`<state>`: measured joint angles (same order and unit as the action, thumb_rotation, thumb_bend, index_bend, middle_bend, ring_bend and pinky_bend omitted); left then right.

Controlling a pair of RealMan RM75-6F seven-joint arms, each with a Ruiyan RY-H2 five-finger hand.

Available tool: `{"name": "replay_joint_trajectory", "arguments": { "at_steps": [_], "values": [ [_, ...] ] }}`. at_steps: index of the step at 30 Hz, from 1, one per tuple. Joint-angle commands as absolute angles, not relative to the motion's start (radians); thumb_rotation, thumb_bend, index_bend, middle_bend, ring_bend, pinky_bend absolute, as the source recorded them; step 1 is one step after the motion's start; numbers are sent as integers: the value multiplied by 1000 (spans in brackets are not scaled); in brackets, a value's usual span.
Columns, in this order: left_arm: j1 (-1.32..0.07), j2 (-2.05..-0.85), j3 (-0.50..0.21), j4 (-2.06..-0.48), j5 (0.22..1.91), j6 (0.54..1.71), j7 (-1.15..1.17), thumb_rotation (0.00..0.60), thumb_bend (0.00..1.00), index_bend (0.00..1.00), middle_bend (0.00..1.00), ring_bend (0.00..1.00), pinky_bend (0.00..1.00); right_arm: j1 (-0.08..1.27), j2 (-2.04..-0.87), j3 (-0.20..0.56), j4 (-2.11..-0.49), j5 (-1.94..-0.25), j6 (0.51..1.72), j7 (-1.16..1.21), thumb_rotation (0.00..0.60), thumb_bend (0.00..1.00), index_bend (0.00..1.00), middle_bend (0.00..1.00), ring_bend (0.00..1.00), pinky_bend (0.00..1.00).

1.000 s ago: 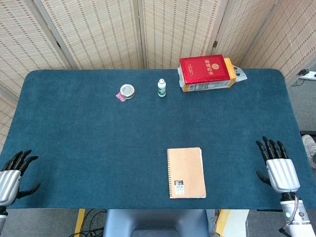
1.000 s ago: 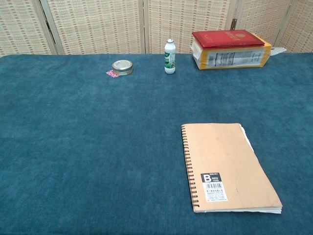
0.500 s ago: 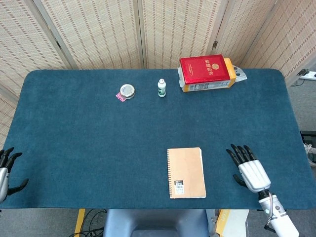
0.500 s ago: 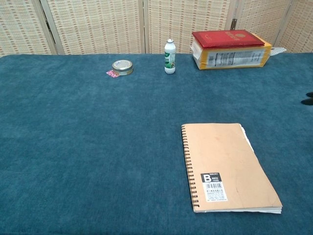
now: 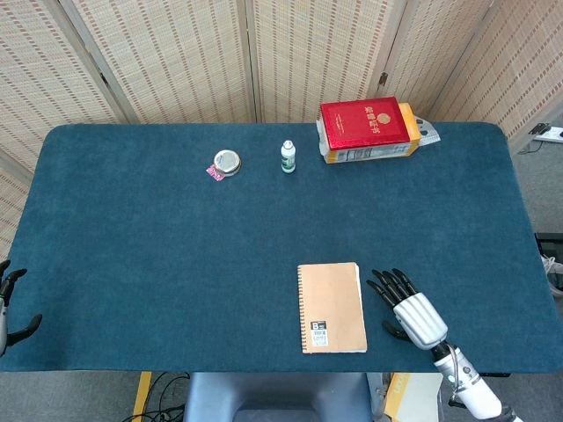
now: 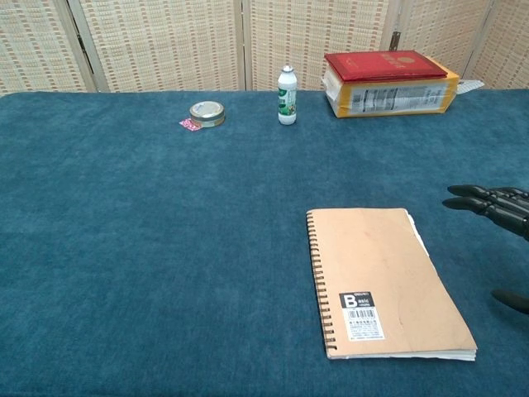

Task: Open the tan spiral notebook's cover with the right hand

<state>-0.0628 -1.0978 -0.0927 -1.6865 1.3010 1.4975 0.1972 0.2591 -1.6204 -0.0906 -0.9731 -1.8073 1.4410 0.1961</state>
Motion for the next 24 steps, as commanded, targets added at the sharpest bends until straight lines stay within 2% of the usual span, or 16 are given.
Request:
{"name": "replay_joint_trajectory", "arguments": {
  "at_steps": [1, 24],
  "values": [
    [-60, -1095, -93, -1689, 1305, 1501, 190, 600, 244, 213, 98, 43, 175, 262, -1658, -97, -927, -1815, 1471, 235, 600, 330, 0, 0, 0, 0],
    [-58, -1076, -83, -1690, 1326, 1482, 155, 600, 244, 213, 98, 43, 175, 298, -1724, -101, -843, -1785, 1453, 297, 600, 330, 0, 0, 0, 0]
  ]
}}
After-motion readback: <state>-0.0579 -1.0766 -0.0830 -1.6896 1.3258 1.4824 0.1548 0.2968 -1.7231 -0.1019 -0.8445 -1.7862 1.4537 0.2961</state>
